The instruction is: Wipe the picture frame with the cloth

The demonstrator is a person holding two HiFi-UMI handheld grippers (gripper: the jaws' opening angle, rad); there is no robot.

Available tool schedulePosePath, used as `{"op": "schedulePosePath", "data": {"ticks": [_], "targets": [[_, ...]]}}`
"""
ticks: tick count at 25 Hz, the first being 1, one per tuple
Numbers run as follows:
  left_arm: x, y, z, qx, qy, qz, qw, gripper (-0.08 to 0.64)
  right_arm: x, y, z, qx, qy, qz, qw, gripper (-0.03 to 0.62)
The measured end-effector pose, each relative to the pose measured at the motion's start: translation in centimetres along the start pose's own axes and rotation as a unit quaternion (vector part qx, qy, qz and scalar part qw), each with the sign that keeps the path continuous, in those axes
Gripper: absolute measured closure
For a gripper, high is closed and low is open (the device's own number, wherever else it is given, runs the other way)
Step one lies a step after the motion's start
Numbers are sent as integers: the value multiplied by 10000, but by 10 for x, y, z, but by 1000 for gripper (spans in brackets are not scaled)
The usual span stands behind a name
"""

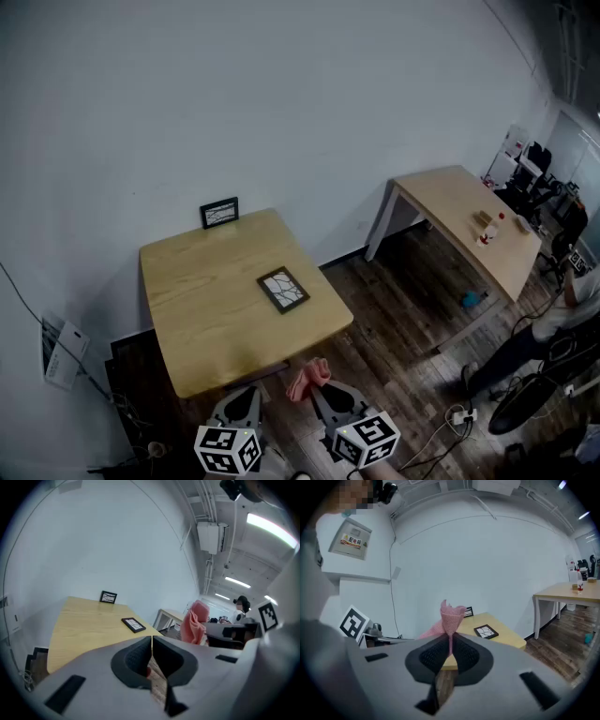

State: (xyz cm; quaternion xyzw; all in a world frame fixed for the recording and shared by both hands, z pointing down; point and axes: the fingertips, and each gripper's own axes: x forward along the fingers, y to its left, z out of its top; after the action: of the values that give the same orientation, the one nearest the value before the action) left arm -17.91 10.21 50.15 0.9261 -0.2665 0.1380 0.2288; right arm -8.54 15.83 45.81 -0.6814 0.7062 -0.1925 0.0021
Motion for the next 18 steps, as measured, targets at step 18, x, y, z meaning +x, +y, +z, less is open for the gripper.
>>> {"op": "schedulePosePath", "data": {"ticks": [18], "targets": [[-107, -134, -90, 109, 49, -172, 9998, 552, -174, 40, -47, -260, -230, -109, 9993, 578]]}}
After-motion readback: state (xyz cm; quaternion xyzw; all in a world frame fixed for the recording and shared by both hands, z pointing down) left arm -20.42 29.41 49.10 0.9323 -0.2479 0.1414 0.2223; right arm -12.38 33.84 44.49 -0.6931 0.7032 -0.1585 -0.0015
